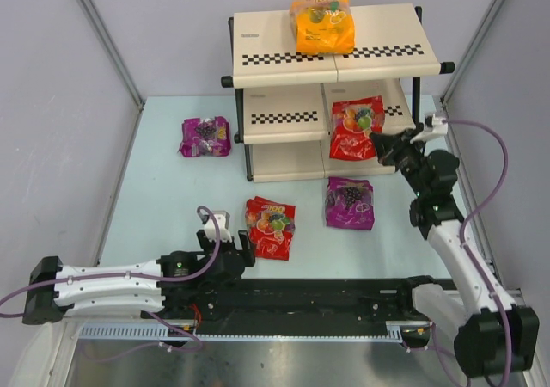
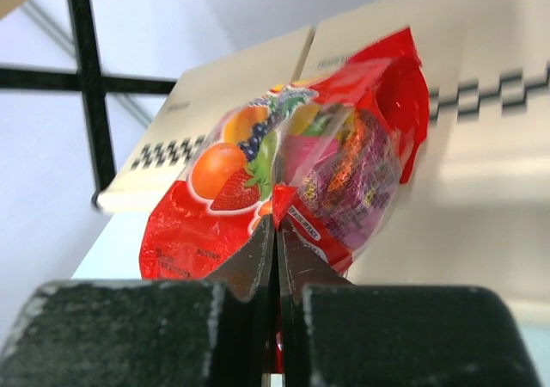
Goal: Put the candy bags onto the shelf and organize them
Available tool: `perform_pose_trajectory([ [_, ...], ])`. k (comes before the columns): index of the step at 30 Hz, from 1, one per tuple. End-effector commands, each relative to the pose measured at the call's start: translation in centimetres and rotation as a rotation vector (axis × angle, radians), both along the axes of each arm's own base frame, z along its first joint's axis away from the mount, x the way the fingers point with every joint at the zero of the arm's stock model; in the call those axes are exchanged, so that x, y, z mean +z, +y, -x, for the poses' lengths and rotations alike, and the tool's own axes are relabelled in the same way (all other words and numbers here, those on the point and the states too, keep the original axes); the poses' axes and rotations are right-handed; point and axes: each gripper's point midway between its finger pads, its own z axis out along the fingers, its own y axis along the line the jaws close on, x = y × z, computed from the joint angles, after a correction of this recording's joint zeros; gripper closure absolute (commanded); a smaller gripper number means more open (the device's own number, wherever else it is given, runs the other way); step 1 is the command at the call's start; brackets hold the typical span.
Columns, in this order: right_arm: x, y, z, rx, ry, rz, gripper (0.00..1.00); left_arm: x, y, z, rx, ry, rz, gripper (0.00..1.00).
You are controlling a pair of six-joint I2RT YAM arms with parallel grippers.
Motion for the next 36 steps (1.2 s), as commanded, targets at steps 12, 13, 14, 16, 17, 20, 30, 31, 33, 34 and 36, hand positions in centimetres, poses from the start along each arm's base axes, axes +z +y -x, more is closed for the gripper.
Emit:
perform_pose_trajectory([
  [12,-13.8,2.3,5.2,-0.017,0.194,-0.075,1.0,0.4,-0.5,-0.3,0.005,-0.013,0.002,0.1],
  [13,-14.0,2.3,4.9,-0.025,0.192,-0.079,1.0,0.3,-0.5,-0.3,0.005,-0.011,0.001,0.1],
  [14,-15.3,2.2,4.7,-0.032,0.224,-0.07,1.0,0.3,-0.4,-0.3,0.008,-0.008,0.0,0.1],
  [16,-15.8,2.2,4.3,-0.04,0.23,-0.066,1.0,0.1,-0.2,-0.3,0.012,-0.008,-0.003,0.1],
  [17,-16.4,2.1,4.0,-0.045,0.244,-0.06,1.0,0.1,-0.1,-0.3,0.014,-0.008,-0.005,0.1],
  [20,-16.3,1.7,3.3,-0.069,0.228,-0.065,1.0,-0.1,0.1,-0.3,0.017,-0.01,-0.004,0.1],
  [30,-16.3,-0.5,-1.3,-0.159,0.17,-0.112,1.0,-0.2,0.4,-0.3,0.018,-0.016,-0.027,0.09],
  [31,-17.1,-0.5,-1.9,-0.157,0.184,-0.107,1.0,-0.3,0.5,-0.3,0.019,-0.017,-0.032,0.09],
  [33,-16.5,-0.3,-3.3,-0.135,0.166,-0.109,1.0,-0.3,0.6,-0.4,0.022,-0.019,-0.035,0.09],
  [34,-17.4,-0.5,-4.0,-0.136,0.186,-0.102,1.0,-0.2,0.6,-0.4,0.02,-0.019,-0.036,0.09],
  [36,-16.9,-0.3,-5.3,-0.113,0.173,-0.106,1.0,-0.1,0.8,-0.4,0.022,-0.025,-0.039,0.09],
])
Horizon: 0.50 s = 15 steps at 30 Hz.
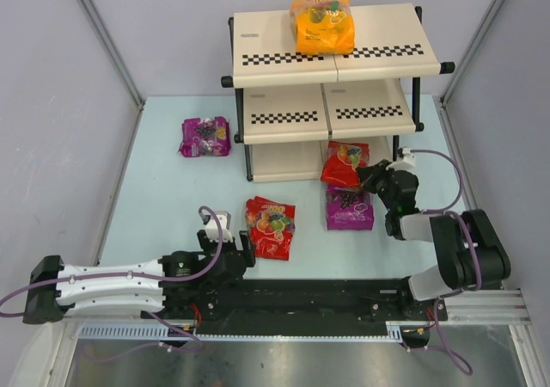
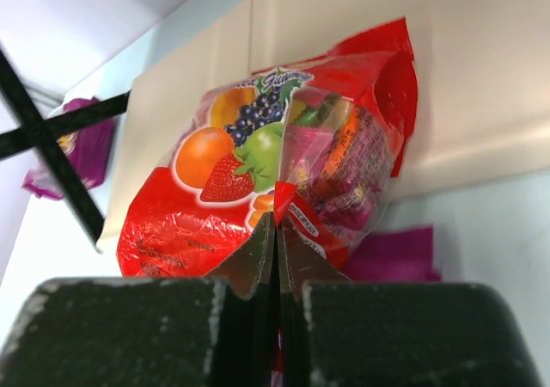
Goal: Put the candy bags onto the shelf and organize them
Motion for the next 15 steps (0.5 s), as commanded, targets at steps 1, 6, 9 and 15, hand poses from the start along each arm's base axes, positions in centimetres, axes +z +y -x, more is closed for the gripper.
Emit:
perform_pose_trajectory([
  [1,3.4,-0.5,-3.9,0.006,-0.13,-0.005,1.0,0.2,0.8,-0.4,0.023,-0.029,-0.023,0.09],
  [6,3.0,-0.1,-5.6,0.084,-0.137,0.026,1.0,0.3,1.2,-0.5,0.029,-0.041,-0.022,0.09],
  [9,3.3,-0.1,-6.1,0.116,-0.16,0.042,0.93,0.5,1.0,-0.6,0.022,-0.049,-0.01,0.09],
  [15,4.7,-1.4,-5.2,0.087,-0.152,0.03,0.52,0.5,0.6,-0.5,0.001,-0.051,0.0,0.09],
])
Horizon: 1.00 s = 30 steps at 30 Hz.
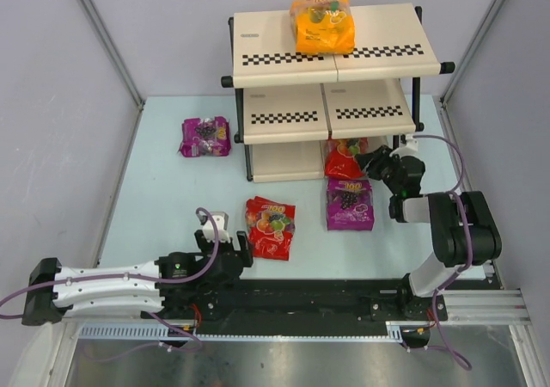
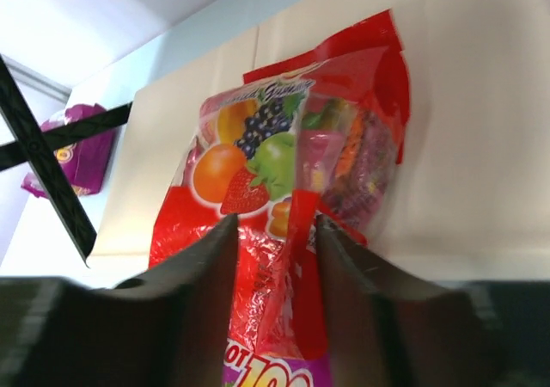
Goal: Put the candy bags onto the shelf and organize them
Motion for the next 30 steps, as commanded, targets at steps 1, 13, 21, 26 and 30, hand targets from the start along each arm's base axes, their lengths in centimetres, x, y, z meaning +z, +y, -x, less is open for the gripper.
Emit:
perform_pose_trajectory([
  [1,5.2,-0.4,0.2,-0.002,-0.135,0.004,0.5,0.4,-0.2,-0.4,0.0,-0.028,0.012,0.09],
  [13,7.1,1.8,10.4,-0.002,-0.062,-0.078,0.43,0.2,-1.3,0.0,-0.03,-0.009,0.059,0.1],
  [21,4.2,10.9,20.9,0.138,0.036,-0.136,0.42,-0.8,-2.1,0.3,-0.051,0.016,0.061,0.11],
  [26,1.6,14.9,24.7,0.185,0.094,-0.072,0.41,-1.6,-2.6,0.4,-0.06,0.026,0.054,0.11],
  [30,-0.4,18.2,26.2,0.216,0.153,-0.036,0.39,-1.6,-2.9,0.2,-0.054,0.024,0.062,0.11],
])
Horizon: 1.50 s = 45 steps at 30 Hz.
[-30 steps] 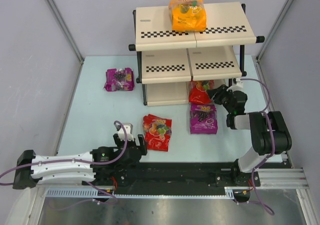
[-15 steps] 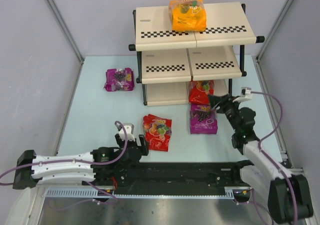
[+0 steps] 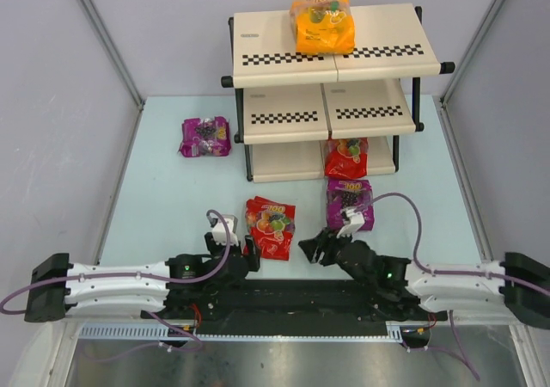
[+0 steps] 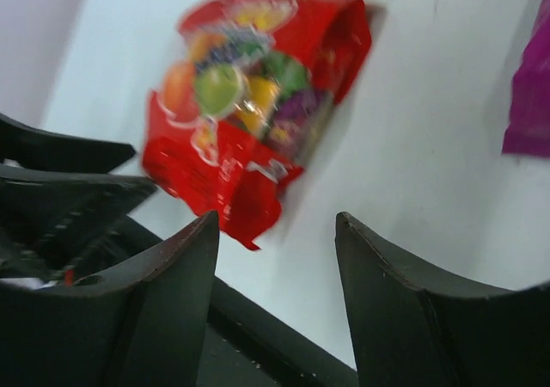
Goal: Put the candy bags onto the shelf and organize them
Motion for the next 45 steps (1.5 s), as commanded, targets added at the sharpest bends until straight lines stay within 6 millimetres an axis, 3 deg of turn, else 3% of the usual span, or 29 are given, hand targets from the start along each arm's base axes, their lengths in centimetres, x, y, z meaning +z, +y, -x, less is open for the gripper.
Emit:
perform_pose_trajectory([
  [1,0.2,2.3,-0.8,-0.129,0.015,-0.045,0.39,0.5,-0.8,-0.3,0.008,-0.014,0.043,0.11],
  [3,-1.2,3.6,-0.1,-0.122,0.032,-0.028,0.38,0.6,-0.8,-0.4,0.014,-0.017,0.056,0.11],
  [8,0.3,5.7,1.2,-0.156,-0.025,-0.064,0.38,0.5,-0.7,-0.4,0.018,-0.025,0.078,0.12],
  [15,1.9,5.1,2.4,-0.26,-0.1,-0.081,0.39,0.5,-1.1,-0.5,0.007,-0.033,0.087,0.14],
  [26,-1.4,7.3,0.8,-0.234,-0.057,-0.045,0.4,0.0,-1.6,-0.5,-0.005,-0.035,0.092,0.21],
  [30,-1.3,8.8,0.7,-0.198,-0.057,-0.071,0.47,0.1,-1.9,-0.6,-0.024,-0.052,0.099,0.36],
  [34,-1.3,9.1,0.5,-0.189,-0.065,-0.072,0.73,0.4,-2.6,-0.7,-0.055,-0.076,0.11,0.75],
  [35,-1.2,9.1,0.5,-0.183,-0.071,-0.069,0.78,0.6,-3.1,-0.7,-0.065,-0.081,0.122,0.8],
  [36,-0.9,9.1,0.3,-0.183,-0.079,-0.071,0.9,0.6,-3.2,-0.8,-0.077,-0.09,0.11,0.84],
  [37,-0.5,9.0,0.1,-0.171,-0.107,-0.045,0.96,1.2,-3.9,-0.9,-0.08,-0.104,0.142,0.96],
  [38,-0.2,8.9,0.0,-0.169,-0.125,-0.034,1.0,1.0,-4.1,-1.0,-0.086,-0.106,0.13,1.0],
  [42,1.6,8.2,-0.6,-0.146,-0.255,0.069,1.0,2.1,-5.4,-1.5,-0.113,-0.151,0.124,1.0],
  [45,3.1,7.0,-1.3,-0.161,-0.35,0.158,1.0,3.9,-6.8,-2.0,-0.145,-0.213,0.139,1.0],
])
